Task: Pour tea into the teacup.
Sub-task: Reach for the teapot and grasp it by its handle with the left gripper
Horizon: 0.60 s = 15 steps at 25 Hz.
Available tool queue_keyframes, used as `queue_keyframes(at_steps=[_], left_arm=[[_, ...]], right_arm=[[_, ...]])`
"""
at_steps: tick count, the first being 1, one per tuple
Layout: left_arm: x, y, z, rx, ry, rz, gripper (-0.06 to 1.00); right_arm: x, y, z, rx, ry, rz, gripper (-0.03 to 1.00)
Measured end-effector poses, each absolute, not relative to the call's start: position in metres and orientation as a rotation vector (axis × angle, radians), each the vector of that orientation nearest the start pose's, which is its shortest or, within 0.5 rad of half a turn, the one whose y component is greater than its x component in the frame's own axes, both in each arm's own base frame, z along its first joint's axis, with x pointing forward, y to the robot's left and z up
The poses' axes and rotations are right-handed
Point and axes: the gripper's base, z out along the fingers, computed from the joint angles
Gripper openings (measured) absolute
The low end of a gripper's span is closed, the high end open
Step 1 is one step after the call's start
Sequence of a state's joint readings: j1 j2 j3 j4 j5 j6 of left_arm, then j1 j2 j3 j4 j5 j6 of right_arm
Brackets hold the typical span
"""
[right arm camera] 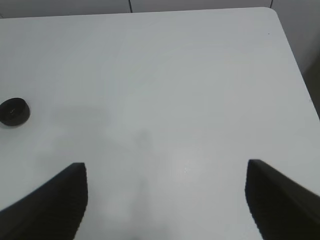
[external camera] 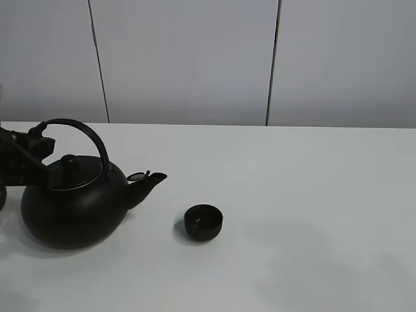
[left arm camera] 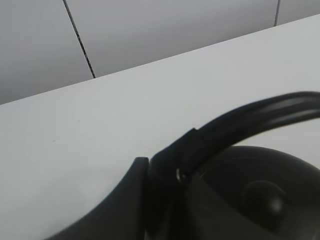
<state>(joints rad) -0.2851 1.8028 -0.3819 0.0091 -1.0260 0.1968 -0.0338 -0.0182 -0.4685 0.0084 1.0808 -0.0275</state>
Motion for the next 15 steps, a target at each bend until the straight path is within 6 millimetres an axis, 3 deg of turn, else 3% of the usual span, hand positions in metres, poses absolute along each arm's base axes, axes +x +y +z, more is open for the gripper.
queue_keyframes(at_steps=[15], left_arm=[[0.2544, -0.0796, 0.1305, 0.544, 1.812, -0.067, 0.11]], right_arm=[[-0.0049, 0.0008, 0.2668, 0.006, 2.078, -0.027, 0.59]])
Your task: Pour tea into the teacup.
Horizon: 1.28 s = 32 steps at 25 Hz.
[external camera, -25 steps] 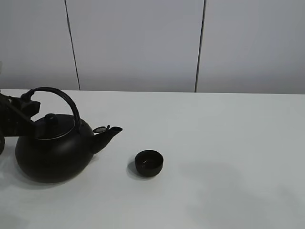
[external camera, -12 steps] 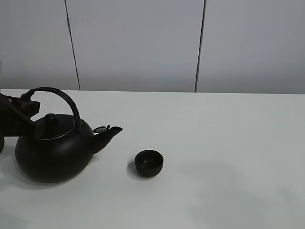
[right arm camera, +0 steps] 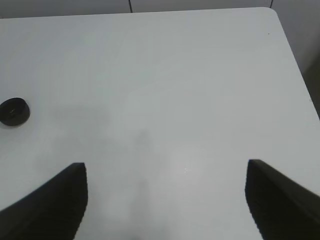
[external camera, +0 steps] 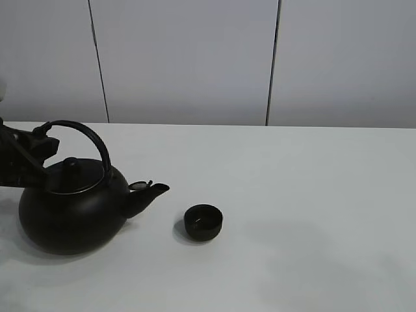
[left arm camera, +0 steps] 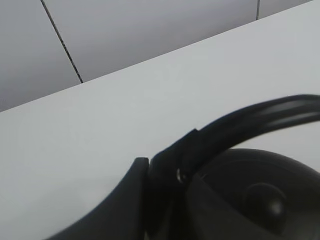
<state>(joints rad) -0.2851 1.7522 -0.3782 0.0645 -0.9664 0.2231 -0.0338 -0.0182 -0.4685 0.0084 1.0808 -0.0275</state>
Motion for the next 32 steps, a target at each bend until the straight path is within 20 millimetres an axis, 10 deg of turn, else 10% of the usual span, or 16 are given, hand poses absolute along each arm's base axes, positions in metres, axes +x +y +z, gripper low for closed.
queue_keyframes(at_steps=[32], left_arm=[[0.276, -0.102, 0.158, 0.68, 1.744, -0.071, 0.11]], right_arm=[[-0.005, 0.001, 0.267, 0.006, 2.079, -0.027, 0.59]])
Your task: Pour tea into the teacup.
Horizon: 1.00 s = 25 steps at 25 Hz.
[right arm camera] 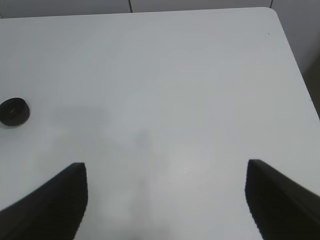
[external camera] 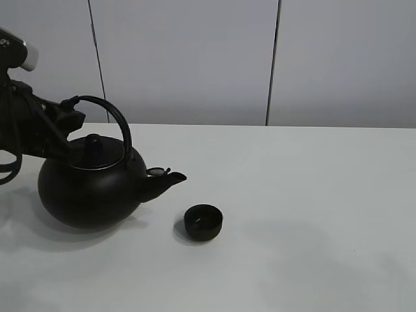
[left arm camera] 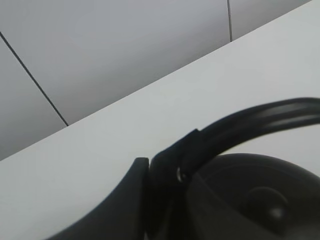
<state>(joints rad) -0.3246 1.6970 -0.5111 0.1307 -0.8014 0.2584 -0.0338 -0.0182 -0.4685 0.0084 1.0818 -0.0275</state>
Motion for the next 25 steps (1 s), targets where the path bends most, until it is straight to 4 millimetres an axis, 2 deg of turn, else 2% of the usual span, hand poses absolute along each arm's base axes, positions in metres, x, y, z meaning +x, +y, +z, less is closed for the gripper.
queue_keyframes(at_steps=[14, 25], left_arm=[[0.284, -0.118, 0.165, 0.774, 1.726, -0.056, 0.11], [0.283, -0.119, 0.163, 0.846, 1.722, -0.015, 0.11]], right_arm=[[-0.005, 0.001, 0.267, 0.006, 2.077, -0.027, 0.59], [-0.005, 0.001, 0.267, 0.006, 2.077, -0.027, 0.59]])
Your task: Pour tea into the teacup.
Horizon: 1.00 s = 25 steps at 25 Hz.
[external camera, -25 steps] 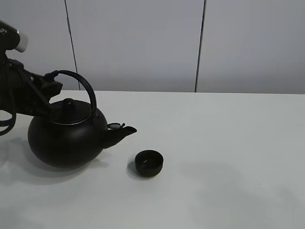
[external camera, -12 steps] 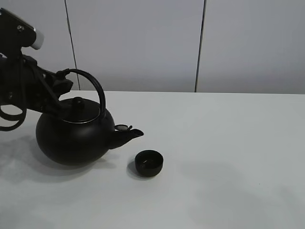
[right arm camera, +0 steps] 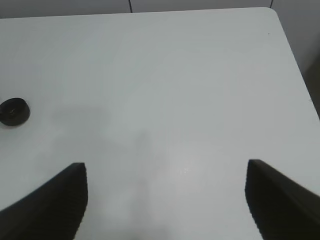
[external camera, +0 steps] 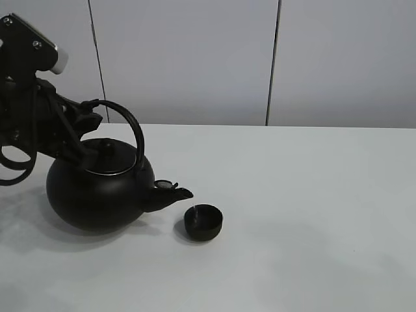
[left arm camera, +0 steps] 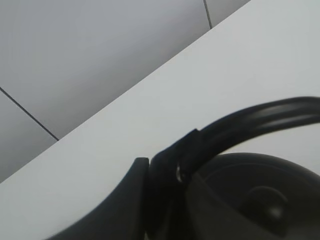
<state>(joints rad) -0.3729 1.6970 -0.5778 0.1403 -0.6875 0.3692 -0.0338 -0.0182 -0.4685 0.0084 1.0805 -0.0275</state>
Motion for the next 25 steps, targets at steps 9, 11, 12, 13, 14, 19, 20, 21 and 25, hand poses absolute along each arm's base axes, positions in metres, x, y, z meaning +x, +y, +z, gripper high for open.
queue_keyframes(at_steps=[9, 11, 12, 13, 14, 19, 20, 21, 25], left_arm=[[0.2821, -0.1201, 0.1632, 0.866, 1.712, -0.003, 0.11], [0.2821, -0.1202, 0.1632, 0.867, 1.712, -0.003, 0.11], [0.2821, -0.1203, 0.1632, 0.868, 1.711, -0.003, 0.11], [0.2822, -0.1204, 0.1634, 0.87, 1.709, -0.003, 0.11], [0.2822, -0.1207, 0.1636, 0.874, 1.707, -0.003, 0.11], [0.286, -0.1232, 0.168, 0.885, 1.682, -0.002, 0.11], [0.2862, -0.1233, 0.1683, 0.884, 1.681, -0.002, 0.11], [0.2864, -0.1233, 0.1685, 0.884, 1.68, -0.002, 0.11], [0.2864, -0.1233, 0.1684, 0.868, 1.689, -0.015, 0.11]], right_arm=[[-0.0049, 0.0008, 0.2669, 0.006, 2.077, -0.027, 0.59], [-0.0049, 0.0008, 0.2669, 0.006, 2.077, -0.027, 0.59], [-0.0049, 0.0008, 0.2669, 0.006, 2.077, -0.027, 0.59], [-0.0049, 0.0008, 0.2669, 0.006, 2.077, -0.027, 0.59], [-0.0049, 0.0008, 0.2669, 0.006, 2.077, -0.027, 0.59], [-0.0049, 0.0008, 0.2668, 0.006, 2.079, -0.027, 0.59], [-0.0049, 0.0008, 0.2668, 0.006, 2.079, -0.027, 0.59], [-0.0049, 0.0008, 0.2668, 0.006, 2.079, -0.027, 0.59], [-0.0049, 0.0008, 0.2668, 0.006, 2.079, -0.027, 0.59]])
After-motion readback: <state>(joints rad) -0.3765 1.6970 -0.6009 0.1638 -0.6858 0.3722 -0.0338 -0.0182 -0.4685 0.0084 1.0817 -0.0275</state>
